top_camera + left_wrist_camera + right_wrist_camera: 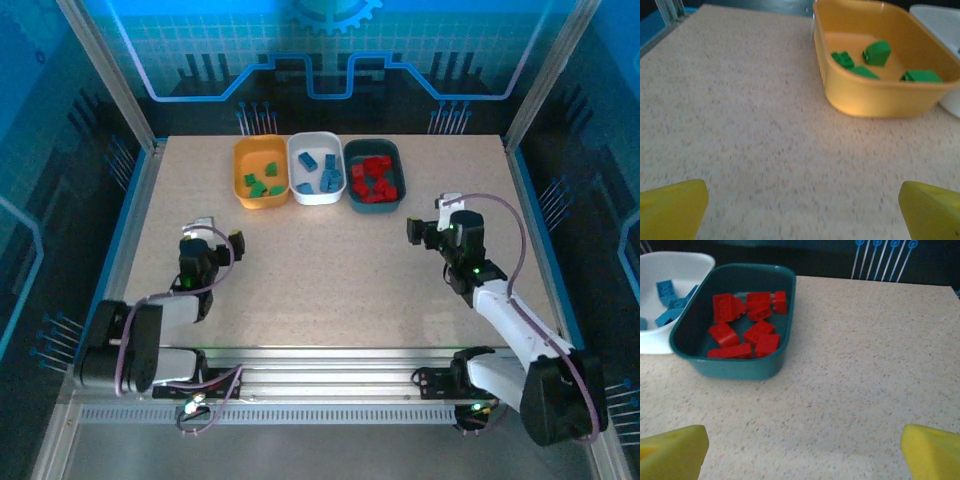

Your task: Sort the legos into containers by color

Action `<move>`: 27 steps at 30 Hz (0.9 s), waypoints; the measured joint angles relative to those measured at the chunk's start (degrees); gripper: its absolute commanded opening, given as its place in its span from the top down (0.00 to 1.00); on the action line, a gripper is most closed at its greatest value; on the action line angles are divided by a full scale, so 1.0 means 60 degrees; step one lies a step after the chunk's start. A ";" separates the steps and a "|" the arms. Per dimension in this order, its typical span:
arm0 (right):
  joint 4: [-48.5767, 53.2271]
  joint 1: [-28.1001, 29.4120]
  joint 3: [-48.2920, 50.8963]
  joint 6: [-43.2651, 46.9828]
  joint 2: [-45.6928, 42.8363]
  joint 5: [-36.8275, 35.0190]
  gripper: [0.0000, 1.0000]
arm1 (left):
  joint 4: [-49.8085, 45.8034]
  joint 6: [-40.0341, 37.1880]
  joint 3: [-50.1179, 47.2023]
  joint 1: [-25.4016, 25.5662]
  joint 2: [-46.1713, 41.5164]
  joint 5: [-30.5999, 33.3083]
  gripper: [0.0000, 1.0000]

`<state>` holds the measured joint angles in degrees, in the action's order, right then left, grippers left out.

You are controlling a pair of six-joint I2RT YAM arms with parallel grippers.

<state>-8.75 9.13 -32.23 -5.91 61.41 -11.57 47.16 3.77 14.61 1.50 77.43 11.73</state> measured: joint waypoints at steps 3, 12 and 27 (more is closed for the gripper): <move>-0.0943 -0.0492 0.0146 0.0000 0.0907 0.0375 0.00 | 0.1388 -0.0127 0.0153 -0.0055 0.1566 -0.0011 0.01; -0.3377 -0.1096 0.1104 0.0743 0.2590 0.1891 0.00 | 0.1056 -0.0135 0.0885 -0.0160 0.1807 -0.0117 0.01; -0.5544 -0.1151 0.1235 0.0929 0.4204 0.1825 0.00 | 0.0980 -0.0197 0.0933 -0.0160 0.1810 -0.0302 0.01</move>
<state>-42.02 2.22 -24.82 -0.34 86.63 -0.62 53.04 2.59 20.21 0.54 88.29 9.91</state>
